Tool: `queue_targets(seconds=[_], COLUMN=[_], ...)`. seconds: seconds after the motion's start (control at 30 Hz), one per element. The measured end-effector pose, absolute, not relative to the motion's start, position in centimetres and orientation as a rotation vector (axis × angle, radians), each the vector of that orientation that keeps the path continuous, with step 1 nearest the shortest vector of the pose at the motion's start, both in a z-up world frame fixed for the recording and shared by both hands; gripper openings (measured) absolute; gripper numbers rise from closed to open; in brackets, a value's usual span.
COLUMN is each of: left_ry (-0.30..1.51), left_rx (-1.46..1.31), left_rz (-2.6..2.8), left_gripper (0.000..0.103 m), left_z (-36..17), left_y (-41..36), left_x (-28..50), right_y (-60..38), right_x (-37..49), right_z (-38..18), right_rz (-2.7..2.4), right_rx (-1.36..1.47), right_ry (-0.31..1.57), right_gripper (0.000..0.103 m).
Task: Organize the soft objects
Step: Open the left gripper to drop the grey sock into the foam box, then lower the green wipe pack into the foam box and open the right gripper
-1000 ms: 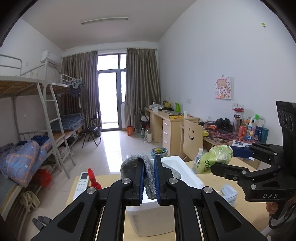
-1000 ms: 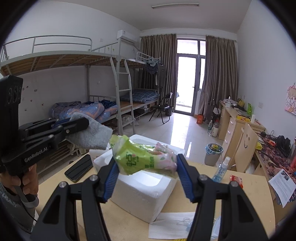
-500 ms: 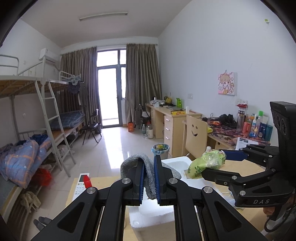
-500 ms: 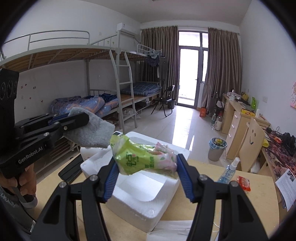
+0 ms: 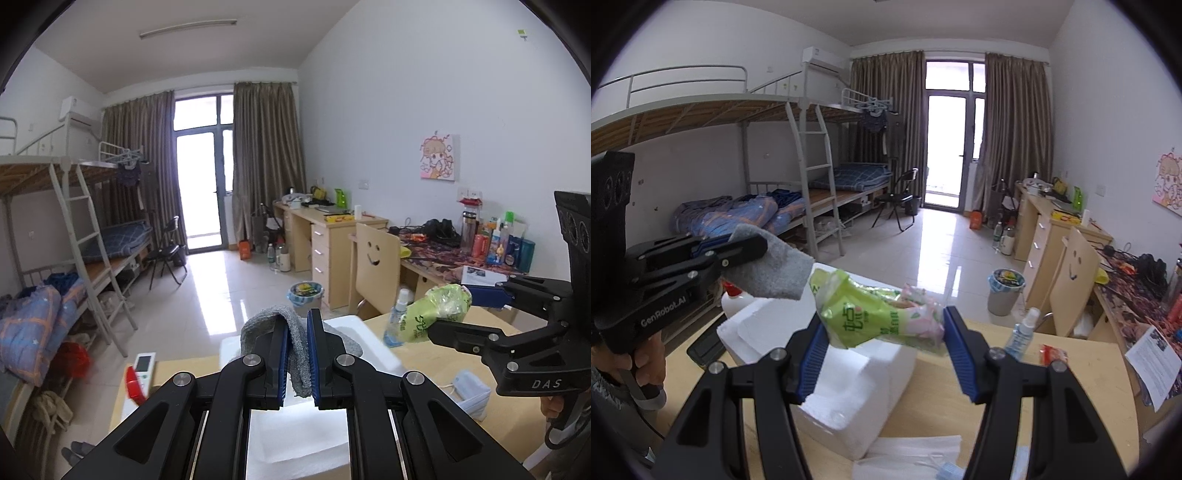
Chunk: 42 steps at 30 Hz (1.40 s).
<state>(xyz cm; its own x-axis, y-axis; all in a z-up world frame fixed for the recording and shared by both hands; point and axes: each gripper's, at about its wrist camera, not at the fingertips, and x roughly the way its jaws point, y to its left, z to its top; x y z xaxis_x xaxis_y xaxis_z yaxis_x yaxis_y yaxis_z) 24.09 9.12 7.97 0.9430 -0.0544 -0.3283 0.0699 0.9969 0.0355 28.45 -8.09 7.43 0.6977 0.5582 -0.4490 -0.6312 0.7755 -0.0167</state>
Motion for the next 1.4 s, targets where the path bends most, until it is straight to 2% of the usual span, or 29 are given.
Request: queue_targets(seconds=[0.5,0.57,0.6,0.63,0.7,0.73,1.4], left_ry=[0.419,0.427,0.427,0.421,0.381,0.369,0.315], left_rx=[0.028,0.018,0.013,0.009,0.001,0.002,0.017], left_rz=[-0.08,-0.076,-0.073,-0.068,-0.048,-0.04,0.03], left_gripper=[0.012,0.023,0.044,0.072,0.097,0.1,0.102], left_z=[6.8,6.7,6.7,6.8,7.2,7.4,8.4], left_y=[9.1,9.3,9.4,9.5,9.6,9.5,10.5], left_x=[26.4,26.5,26.5,26.4,25.8,25.7,23.6], right_y=[-10.8,-10.9,-10.9,-10.9,-11.0,-11.0,-10.6], right_x=[27.9,27.9,27.8,27.8,27.9,27.9,28.0], right_z=[7.7,7.7,7.7,7.7,7.7,7.7,7.3], right_rz=[0.588,0.584,0.581,0.581,0.581,0.583,0.61], right_rx=[-0.138,-0.136,-0.134,-0.134,-0.133,-0.132,-0.146], right_ry=[0.441,0.442,0.442,0.441,0.439,0.438,0.434], right_gripper=[0.065,0.065,0.065,0.065,0.065,0.065,0.065])
